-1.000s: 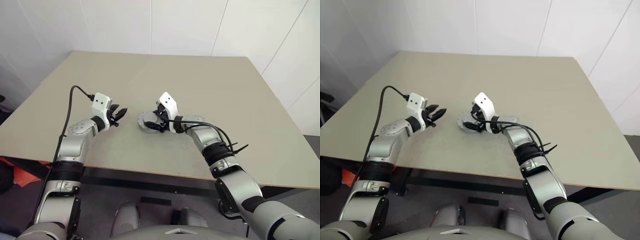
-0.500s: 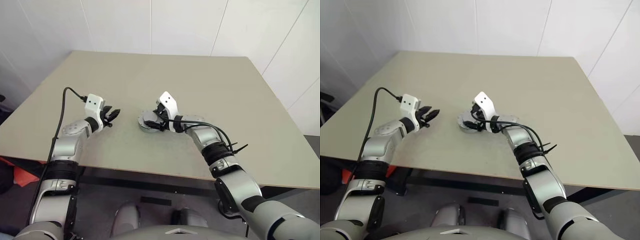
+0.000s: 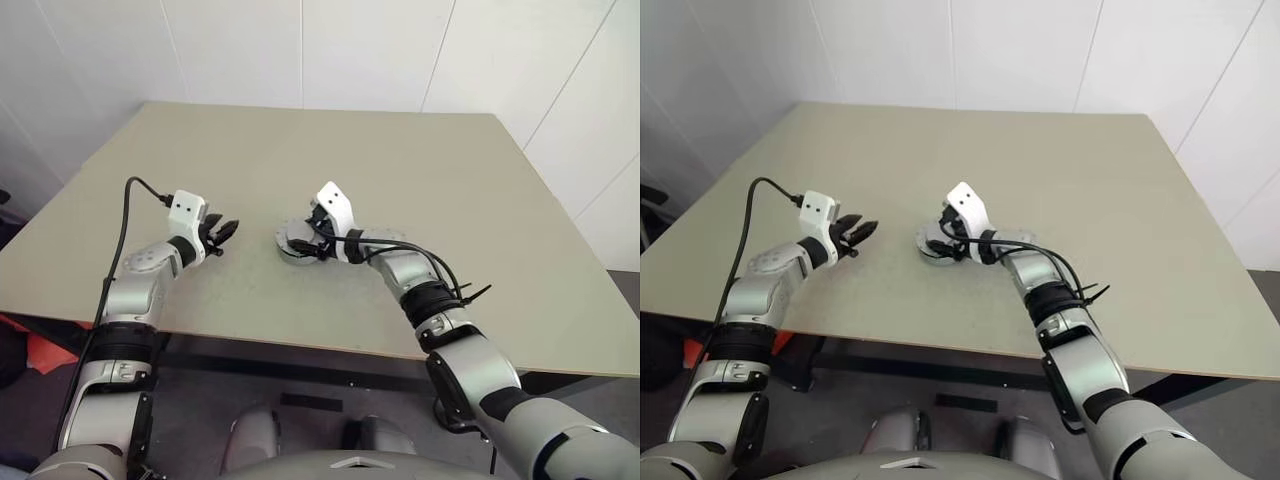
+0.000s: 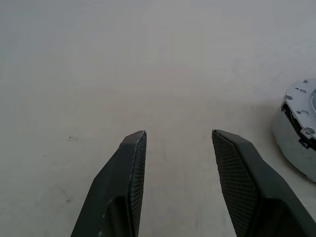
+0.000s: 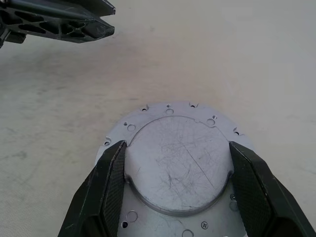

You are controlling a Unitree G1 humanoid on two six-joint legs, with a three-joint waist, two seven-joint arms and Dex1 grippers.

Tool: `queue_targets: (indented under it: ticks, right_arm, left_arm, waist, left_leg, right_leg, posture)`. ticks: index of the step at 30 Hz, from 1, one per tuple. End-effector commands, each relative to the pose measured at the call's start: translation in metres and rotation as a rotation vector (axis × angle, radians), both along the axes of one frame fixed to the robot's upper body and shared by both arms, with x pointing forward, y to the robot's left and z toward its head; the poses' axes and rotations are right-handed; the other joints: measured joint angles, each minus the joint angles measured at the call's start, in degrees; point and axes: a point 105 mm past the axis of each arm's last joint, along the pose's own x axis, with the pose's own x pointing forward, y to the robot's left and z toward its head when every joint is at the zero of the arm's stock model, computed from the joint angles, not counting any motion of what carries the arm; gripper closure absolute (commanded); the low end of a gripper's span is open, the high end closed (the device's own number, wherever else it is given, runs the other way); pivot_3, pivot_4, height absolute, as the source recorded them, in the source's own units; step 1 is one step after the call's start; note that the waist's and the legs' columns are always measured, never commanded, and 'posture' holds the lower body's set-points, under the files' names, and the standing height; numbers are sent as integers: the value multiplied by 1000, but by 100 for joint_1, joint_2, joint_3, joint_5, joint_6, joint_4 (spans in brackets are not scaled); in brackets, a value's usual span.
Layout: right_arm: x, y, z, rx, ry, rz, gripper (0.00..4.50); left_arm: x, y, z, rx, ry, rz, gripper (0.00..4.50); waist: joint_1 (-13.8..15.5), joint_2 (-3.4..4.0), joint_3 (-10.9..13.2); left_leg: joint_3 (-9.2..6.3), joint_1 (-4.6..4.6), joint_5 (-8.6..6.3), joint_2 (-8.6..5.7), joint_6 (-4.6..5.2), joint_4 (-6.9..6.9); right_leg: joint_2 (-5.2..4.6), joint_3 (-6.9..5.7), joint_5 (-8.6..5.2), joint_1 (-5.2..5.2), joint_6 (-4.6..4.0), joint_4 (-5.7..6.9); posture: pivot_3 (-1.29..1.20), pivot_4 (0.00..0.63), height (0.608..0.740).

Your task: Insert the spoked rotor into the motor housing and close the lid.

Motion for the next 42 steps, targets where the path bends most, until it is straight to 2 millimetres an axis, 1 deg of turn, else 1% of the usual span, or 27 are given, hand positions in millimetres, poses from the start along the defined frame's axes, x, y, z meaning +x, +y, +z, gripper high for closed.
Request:
queue_targets:
  ticks: [1, 9, 15, 18, 21, 24, 29, 34, 42]
  right_arm:
    - [3, 2, 5, -19, -31, 6, 1380]
    - [-2, -4, 1, -47, -23, 44, 1380]
    - [2, -7, -7, -67, -9, 5, 1380]
    - [3, -7, -12, -78, -3, -12, 1380]
    - [3, -7, -15, -85, -1, -12, 1380]
    - [2, -8, -18, -97, -1, -8, 1380]
    - [2, -10, -20, -121, -2, -5, 1380]
    - [4, -12, -28, -151, 16, -29, 1380]
    - [1, -8, -32, -167, 32, -10, 1380]
  left_arm:
    - [1, -2, 13, 6, -54, -9, 2264]
    - [2, -2, 13, 6, -54, -7, 2264]
    - [2, -5, 12, 2, -56, -13, 2264]
    - [2, -6, 12, 2, -56, -16, 2264]
    - [1, -7, 12, 4, -56, -17, 2264]
    - [1, -5, 12, 6, -57, -12, 2264]
    - [1, -4, 13, 5, -60, -7, 2264]
    - [1, -7, 12, 1, -61, -10, 2264]
    - [-1, -6, 11, -3, -59, -5, 2264]
  waist:
    - [-9, 0, 0]
    - [-61, 0, 0]
    - [-61, 0, 0]
    - [-65, 0, 0]
    - [-75, 0, 0]
    - [-77, 0, 0]
    - [-83, 0, 0]
    - [-97, 0, 0]
    - [-109, 0, 0]
  left_leg:
    - [0, 2, 0, 0, -1, 0]
    - [0, 9, -1, -1, 1, 0]
    - [0, 8, -2, -3, 4, 0]
    - [0, 21, -2, -2, 3, 0]
    - [0, 55, -8, -1, 12, -3]
    - [0, 87, -10, -2, 15, -10]
    - [0, 89, -10, -2, 15, -11]
    - [0, 92, -9, -2, 14, -13]
    - [0, 104, -9, -2, 13, -14]
  right_leg:
    - [0, 0, 0, 1, 0, 0]
    - [-1, 0, 0, 12, 0, -1]
    - [-2, 0, 0, 14, 0, -3]
    - [-2, 0, 0, 24, 0, -3]
    - [-2, 0, -2, 54, 2, -7]
    - [-2, 0, -23, 83, 38, -16]
    - [-2, 1, -23, 85, 39, -16]
    - [-2, 1, -23, 86, 39, -15]
    - [-2, 1, -25, 97, 41, -16]
  posture:
    - [0, 0, 740]
    - [0, 0, 740]
    - [0, 0, 740]
    - [0, 0, 740]
    - [0, 0, 740]
    - [0, 0, 740]
    - [0, 0, 740]
    - [0, 0, 740]
    - [0, 0, 740]
